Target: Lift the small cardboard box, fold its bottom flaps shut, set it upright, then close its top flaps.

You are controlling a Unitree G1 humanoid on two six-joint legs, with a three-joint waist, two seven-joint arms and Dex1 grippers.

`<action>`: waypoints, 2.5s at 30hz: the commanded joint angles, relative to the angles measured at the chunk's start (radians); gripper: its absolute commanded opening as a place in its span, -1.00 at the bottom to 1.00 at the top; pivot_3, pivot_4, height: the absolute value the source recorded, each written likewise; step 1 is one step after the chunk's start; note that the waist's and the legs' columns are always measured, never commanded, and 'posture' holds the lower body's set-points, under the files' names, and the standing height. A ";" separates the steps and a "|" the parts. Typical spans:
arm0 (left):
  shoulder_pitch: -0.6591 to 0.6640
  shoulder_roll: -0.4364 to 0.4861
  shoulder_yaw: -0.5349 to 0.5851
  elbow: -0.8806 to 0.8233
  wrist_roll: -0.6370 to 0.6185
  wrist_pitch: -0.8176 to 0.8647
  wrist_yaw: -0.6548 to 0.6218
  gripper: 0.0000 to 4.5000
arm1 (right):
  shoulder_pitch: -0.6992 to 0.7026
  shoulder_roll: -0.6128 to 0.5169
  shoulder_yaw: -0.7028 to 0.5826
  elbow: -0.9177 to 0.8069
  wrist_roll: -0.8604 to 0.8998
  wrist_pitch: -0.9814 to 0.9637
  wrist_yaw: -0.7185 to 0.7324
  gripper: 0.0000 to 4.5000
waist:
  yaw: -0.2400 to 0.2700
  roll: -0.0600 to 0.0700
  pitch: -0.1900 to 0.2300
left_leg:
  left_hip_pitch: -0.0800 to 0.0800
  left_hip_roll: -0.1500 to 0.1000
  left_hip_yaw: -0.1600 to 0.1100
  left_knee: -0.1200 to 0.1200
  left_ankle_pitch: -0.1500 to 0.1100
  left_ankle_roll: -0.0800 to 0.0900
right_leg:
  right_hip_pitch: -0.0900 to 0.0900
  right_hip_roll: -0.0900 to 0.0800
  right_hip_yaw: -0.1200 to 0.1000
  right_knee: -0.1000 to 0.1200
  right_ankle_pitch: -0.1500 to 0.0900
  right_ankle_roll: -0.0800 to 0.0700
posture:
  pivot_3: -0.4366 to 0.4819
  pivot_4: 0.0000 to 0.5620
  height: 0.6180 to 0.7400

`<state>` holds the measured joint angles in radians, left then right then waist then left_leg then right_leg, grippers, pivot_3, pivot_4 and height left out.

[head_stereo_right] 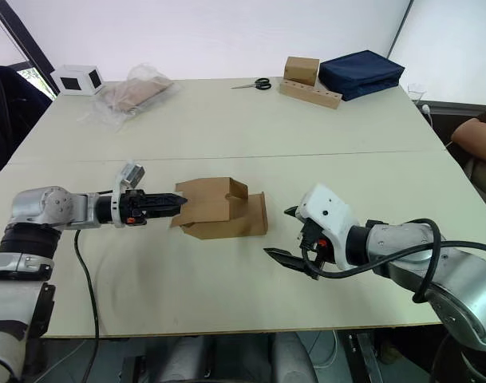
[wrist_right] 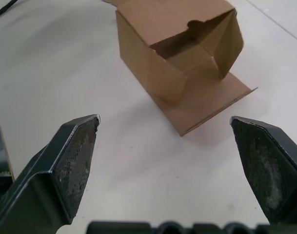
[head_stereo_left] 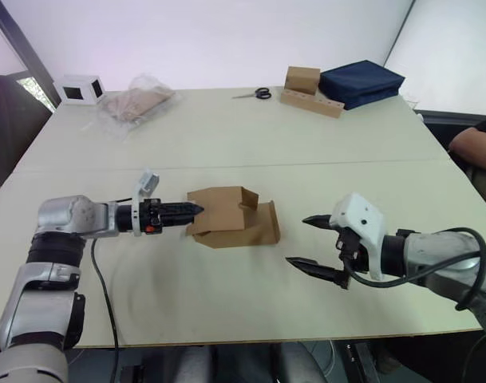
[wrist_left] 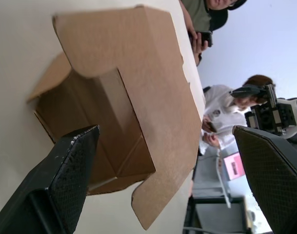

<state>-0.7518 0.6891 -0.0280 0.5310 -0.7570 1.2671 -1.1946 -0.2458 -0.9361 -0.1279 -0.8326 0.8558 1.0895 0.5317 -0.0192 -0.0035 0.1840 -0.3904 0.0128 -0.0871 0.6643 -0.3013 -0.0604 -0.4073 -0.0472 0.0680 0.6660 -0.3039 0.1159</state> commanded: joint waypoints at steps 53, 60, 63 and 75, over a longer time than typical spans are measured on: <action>-0.108 -0.185 0.195 -0.169 0.069 -0.311 0.003 -0.98 | -0.098 0.292 -0.221 0.196 0.059 -0.150 -0.160 1.00 | 0.002 -0.001 0.000 | 0.000 0.000 0.000 0.001 0.001 -0.002 | 0.000 -0.001 0.000 0.000 0.000 0.000 | -0.05 -0.47 1.00; -0.242 -0.153 0.157 -0.196 0.106 -0.460 -0.074 -1.00 | -0.377 0.508 -0.247 0.446 0.097 -0.274 -0.279 0.88 | -0.001 -0.001 0.000 | -0.001 0.000 0.000 0.000 0.003 -0.005 | -0.001 -0.001 0.000 0.001 0.000 0.000 | -0.05 -0.47 1.00; -0.276 -0.150 0.144 -0.189 0.115 -0.503 -0.099 -1.00 | -0.459 0.540 -0.214 0.515 0.072 -0.325 -0.263 0.53 | -0.007 0.000 0.001 | -0.001 0.000 0.002 -0.001 0.003 -0.005 | -0.002 -0.001 0.000 0.000 0.000 0.000 | -0.05 -0.47 1.00; -0.290 -0.146 0.126 -0.211 0.107 -0.544 -0.137 -1.00 | -0.555 0.553 -0.106 0.573 0.046 -0.367 -0.157 -1.00 | -0.030 0.000 0.001 | -0.001 0.000 0.001 -0.001 0.003 -0.005 | -0.003 0.000 0.000 0.001 0.000 0.000 | -0.05 -0.47 1.00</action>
<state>-1.0235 0.5311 0.0920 0.3522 -0.6361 0.7299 -1.3178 -0.7704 -0.3745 -0.2435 -0.2293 0.8878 0.7188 0.3528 -0.0493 -0.0036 0.1847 -0.3914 0.0127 -0.0860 0.6635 -0.2988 -0.0647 -0.4099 -0.0475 0.0684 0.6669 -0.3037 0.1161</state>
